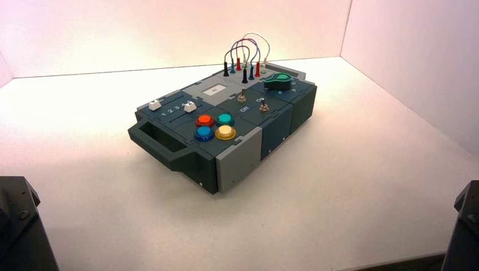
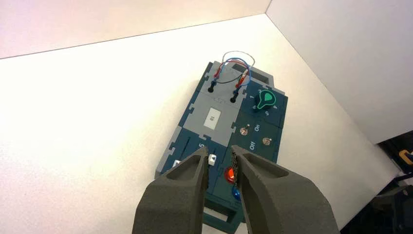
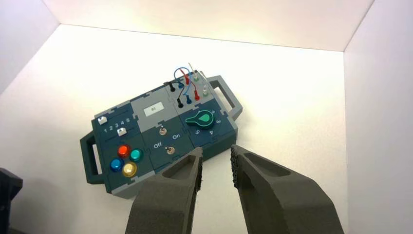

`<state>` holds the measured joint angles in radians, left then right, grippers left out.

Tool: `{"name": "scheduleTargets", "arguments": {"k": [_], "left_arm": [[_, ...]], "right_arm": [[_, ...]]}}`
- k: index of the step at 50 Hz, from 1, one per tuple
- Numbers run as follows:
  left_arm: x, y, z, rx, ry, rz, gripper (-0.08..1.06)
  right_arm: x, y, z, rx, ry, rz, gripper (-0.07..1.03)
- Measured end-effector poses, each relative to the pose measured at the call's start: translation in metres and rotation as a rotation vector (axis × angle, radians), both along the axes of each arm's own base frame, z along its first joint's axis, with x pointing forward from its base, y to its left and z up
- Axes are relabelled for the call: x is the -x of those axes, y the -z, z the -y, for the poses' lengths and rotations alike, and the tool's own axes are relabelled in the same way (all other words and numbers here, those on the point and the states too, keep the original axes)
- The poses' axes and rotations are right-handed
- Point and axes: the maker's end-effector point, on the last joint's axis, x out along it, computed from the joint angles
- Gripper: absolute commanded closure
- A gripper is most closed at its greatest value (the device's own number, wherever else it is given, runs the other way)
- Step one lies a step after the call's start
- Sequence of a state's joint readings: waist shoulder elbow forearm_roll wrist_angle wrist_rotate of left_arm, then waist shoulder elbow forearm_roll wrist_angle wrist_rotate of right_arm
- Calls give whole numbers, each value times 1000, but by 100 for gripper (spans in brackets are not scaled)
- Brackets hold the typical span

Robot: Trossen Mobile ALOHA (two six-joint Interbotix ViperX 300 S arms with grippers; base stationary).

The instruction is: Pull the white wire.

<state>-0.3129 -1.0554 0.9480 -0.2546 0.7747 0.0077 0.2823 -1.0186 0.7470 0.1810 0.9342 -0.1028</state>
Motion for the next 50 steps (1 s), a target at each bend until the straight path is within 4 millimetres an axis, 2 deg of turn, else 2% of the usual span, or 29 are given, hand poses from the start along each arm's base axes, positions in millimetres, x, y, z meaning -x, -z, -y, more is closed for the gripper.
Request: {"name": "scheduleTargets", "arguments": {"k": [15,25,34,50], "left_arm": [[1,0,2,10,5,-5,70],[5,1,12,31,44,-27,83],[11,22,28,23,114,-123,92],[11,52,27,-69,140,-239,100]], "right_arm": [[0,-1,0,-2,1,7,63],[1,-1,0,-3,1,4,62],[0,0,0,-3,-1,1,62],[-4,-10,-3,-20,-3,5,63]]}}
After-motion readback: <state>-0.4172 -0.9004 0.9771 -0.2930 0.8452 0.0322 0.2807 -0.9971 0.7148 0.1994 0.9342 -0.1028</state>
